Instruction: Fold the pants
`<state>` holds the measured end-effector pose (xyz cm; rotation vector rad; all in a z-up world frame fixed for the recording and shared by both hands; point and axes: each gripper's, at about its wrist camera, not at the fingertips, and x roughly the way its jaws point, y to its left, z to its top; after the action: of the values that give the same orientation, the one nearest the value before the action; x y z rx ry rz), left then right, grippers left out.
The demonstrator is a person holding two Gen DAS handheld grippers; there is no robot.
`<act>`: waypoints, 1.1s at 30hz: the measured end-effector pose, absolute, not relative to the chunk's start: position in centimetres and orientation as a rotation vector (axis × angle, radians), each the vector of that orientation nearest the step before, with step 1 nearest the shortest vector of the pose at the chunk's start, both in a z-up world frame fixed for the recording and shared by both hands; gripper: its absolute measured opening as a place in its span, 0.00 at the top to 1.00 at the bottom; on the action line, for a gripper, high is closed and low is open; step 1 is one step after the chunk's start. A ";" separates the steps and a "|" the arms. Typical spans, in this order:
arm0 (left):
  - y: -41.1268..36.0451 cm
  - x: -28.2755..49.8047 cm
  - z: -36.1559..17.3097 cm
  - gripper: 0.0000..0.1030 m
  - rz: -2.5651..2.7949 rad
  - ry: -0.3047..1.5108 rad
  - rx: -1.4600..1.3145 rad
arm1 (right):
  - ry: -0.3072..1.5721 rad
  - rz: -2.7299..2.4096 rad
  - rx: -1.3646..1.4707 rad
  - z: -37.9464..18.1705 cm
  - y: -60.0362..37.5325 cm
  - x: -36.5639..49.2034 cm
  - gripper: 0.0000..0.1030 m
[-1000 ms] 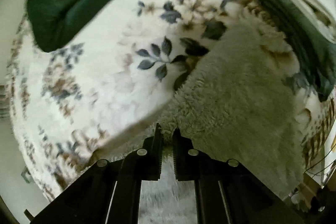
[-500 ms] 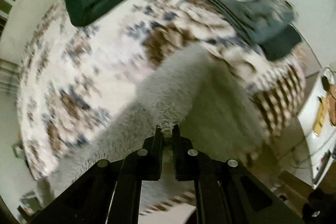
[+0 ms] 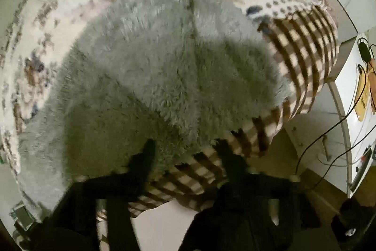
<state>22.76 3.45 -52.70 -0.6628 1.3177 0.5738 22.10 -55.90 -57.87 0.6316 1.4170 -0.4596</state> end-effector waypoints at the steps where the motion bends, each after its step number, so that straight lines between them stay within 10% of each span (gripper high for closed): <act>1: 3.5 22.5 -52.5 0.63 0.591 1.308 -0.657 | 1.396 -0.458 0.616 -57.1 -56.1 22.1 0.27; 4: 3.4 22.0 -51.3 0.29 0.624 1.274 -0.618 | 1.316 -0.427 0.480 -54.3 -55.7 23.4 0.12; 12: 0.7 23.0 -47.4 0.25 0.664 1.190 -0.472 | 1.342 -0.324 0.124 -56.8 -51.6 33.4 0.12; 13: 0.2 23.2 -47.2 0.25 0.660 1.192 -0.459 | 1.362 -0.321 0.110 -57.3 -51.6 33.8 0.26; 14: -0.4 23.4 -47.1 0.25 0.656 1.197 -0.438 | 1.376 -0.329 0.120 -57.6 -52.3 33.9 0.73; 15: -0.8 23.6 -47.0 0.25 0.654 1.204 -0.424 | 1.375 -0.368 0.177 -57.6 -53.7 33.2 0.93; 20: -2.3 23.9 -47.2 0.25 0.649 1.223 -0.379 | 1.326 -0.558 0.580 -56.9 -63.8 26.6 0.93; 24: -2.6 24.0 -48.1 0.25 0.663 1.256 -0.408 | 1.321 -0.581 0.946 -58.9 -70.0 21.0 0.55; 33: -0.9 23.2 -49.9 0.25 0.721 1.258 -0.496 | 1.240 -0.419 1.258 -62.0 -66.5 19.0 0.53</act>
<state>23.17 -0.91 -49.87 -0.4956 1.2580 0.7213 19.05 -66.52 -61.99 1.2583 1.2397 -0.4193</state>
